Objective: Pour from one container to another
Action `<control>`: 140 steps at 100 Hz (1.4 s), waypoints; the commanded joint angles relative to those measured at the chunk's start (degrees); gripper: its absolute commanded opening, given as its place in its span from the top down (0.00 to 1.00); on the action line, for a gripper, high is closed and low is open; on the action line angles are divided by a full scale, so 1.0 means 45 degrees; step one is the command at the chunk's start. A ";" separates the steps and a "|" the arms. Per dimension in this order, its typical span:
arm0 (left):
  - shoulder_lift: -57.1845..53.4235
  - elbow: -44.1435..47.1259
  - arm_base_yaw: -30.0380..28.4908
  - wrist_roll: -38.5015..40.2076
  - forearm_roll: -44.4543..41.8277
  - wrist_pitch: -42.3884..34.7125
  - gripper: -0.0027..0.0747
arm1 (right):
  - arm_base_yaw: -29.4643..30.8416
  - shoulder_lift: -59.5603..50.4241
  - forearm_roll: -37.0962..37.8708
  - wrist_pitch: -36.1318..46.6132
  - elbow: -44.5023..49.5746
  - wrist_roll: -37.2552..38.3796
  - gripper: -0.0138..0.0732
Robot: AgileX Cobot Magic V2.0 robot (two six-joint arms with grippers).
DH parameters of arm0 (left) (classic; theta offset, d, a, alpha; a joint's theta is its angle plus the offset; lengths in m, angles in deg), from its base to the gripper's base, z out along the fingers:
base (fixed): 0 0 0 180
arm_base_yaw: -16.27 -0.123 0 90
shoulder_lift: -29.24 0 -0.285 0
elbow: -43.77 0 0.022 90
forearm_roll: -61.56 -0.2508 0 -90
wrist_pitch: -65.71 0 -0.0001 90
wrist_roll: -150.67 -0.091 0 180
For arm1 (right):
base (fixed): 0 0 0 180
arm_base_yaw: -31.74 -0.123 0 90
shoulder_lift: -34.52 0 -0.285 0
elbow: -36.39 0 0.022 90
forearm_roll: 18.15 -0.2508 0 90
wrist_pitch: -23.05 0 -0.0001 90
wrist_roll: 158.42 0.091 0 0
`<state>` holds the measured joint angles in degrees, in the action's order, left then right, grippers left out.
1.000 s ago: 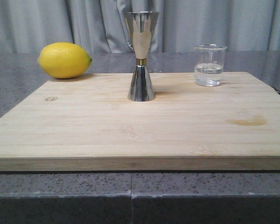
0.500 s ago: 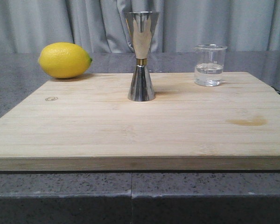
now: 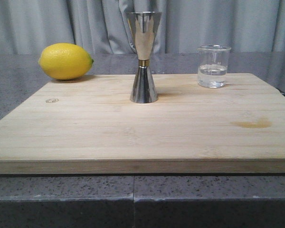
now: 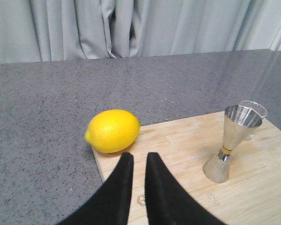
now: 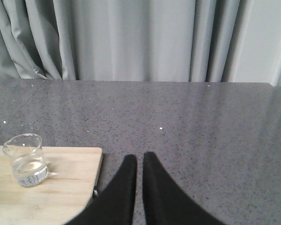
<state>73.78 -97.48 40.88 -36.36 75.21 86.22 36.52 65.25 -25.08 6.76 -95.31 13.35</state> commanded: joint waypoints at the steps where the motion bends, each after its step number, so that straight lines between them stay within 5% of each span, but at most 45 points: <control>1: 0.0187 -0.0480 0.0384 -0.0335 0.0224 -0.1343 0.76 | 0.0091 0.0180 -0.0011 0.1485 -0.0472 -0.0003 0.70; 16: 0.0208 -0.0480 0.0721 -0.0335 0.0224 -0.2274 0.44 | 0.0091 0.0200 -0.0020 0.1812 -0.0472 -0.0003 0.47; 26: 0.0267 -0.0480 0.0822 -0.0353 0.0224 -0.2721 0.30 | 0.0091 0.0296 -0.0159 0.1728 -0.0472 -0.0003 0.43; 61: 0.1993 -0.0480 0.2047 -0.1078 0.0224 -0.2595 0.30 | -0.0128 0.1995 -0.0992 -0.0015 -0.1625 -0.0003 0.43; 140: 0.5897 -0.0480 0.4817 -0.1483 0.0131 -0.6848 0.30 | -0.2697 0.5452 -0.0992 0.0468 -0.1795 -0.0043 0.43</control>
<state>99.94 -97.48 61.17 -42.86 75.55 61.23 24.56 89.09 -29.35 3.85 -101.34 13.45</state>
